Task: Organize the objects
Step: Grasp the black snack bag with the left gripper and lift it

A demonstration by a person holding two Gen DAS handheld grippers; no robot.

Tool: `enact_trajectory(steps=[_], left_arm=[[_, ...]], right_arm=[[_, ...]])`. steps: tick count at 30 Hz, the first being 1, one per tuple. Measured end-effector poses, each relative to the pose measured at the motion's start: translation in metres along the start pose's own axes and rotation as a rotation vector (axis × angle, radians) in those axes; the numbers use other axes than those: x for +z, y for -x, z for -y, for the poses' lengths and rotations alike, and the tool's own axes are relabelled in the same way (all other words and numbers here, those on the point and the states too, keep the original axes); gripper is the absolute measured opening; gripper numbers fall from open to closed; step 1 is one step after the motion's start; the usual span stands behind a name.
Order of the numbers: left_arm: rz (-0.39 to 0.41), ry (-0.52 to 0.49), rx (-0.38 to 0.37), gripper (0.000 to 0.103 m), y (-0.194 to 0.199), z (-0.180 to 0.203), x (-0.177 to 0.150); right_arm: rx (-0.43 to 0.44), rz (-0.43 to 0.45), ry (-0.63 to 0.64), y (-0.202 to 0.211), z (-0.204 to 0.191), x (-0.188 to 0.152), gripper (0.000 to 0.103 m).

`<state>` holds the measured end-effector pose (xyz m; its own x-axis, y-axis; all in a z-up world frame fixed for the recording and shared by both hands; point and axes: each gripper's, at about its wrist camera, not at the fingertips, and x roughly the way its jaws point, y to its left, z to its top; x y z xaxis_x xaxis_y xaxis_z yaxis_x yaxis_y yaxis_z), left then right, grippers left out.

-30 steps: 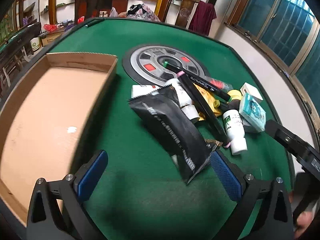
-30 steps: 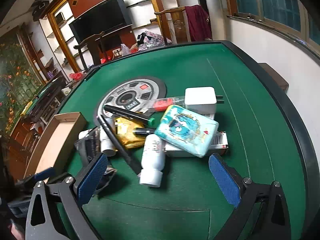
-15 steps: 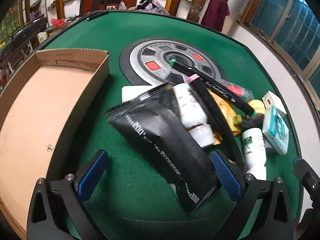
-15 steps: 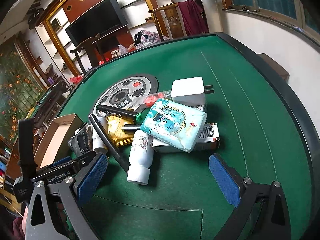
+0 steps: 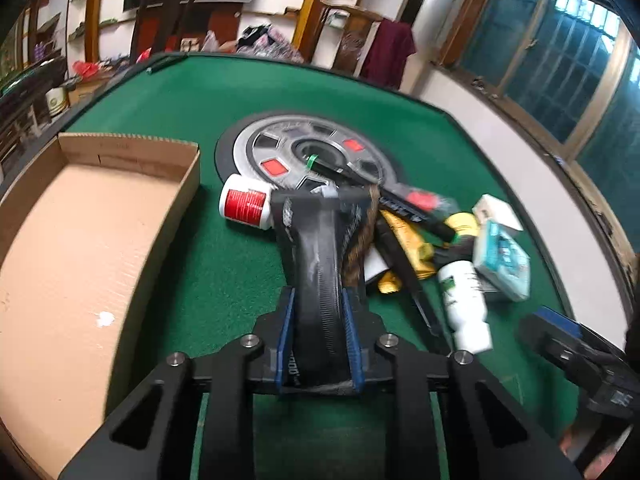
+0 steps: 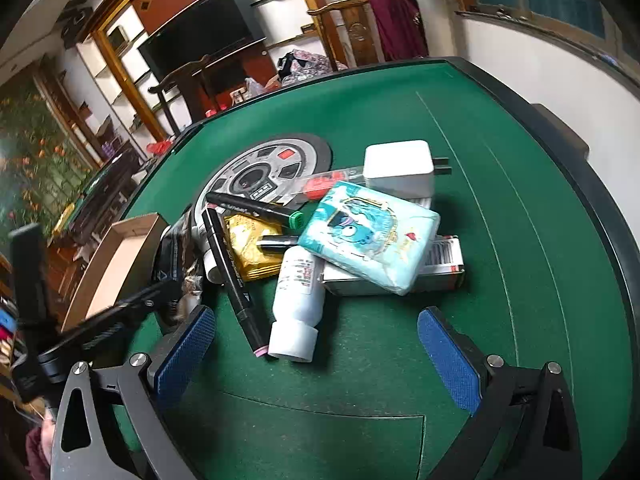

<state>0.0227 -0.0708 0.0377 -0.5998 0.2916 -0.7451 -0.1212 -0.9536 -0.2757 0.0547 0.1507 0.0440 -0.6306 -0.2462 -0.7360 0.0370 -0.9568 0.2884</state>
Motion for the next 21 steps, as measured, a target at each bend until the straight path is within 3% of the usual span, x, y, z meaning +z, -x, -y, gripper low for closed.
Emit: enact_trajectory(steps=[4, 7, 9, 12, 14, 16, 18, 21], left_arm=[[0.003, -0.005, 0.000, 0.021, 0.009, -0.003, -0.003], [-0.045, -0.010, 0.028, 0.026, -0.003, -0.005, -0.003], [-0.069, -0.019, 0.054, 0.054, -0.012, -0.003, -0.002], [-0.100, -0.032, 0.087, 0.069, -0.031, 0.000, -0.002], [-0.084, -0.056, 0.099, 0.074, -0.038, 0.006, -0.004], [-0.072, -0.085, 0.118, 0.073, -0.042, 0.011, -0.005], [-0.060, -0.085, 0.093, 0.043, -0.039, 0.011, -0.005], [-0.068, -0.046, 0.024, 0.043, -0.032, 0.004, -0.006]], right_arm=[[0.020, -0.013, 0.036, 0.000, -0.015, 0.000, 0.103], [0.024, -0.014, 0.059, -0.001, -0.025, 0.000, 0.103], [0.027, -0.018, 0.071, -0.001, -0.031, 0.000, 0.103], [0.024, -0.022, 0.077, -0.001, -0.031, 0.001, 0.103], [0.023, -0.025, 0.070, -0.002, -0.027, 0.002, 0.103], [0.014, -0.030, 0.062, -0.002, -0.024, 0.003, 0.103], [0.008, -0.039, 0.050, -0.004, -0.020, 0.003, 0.103], [-0.003, -0.049, 0.024, -0.007, -0.014, 0.002, 0.103]])
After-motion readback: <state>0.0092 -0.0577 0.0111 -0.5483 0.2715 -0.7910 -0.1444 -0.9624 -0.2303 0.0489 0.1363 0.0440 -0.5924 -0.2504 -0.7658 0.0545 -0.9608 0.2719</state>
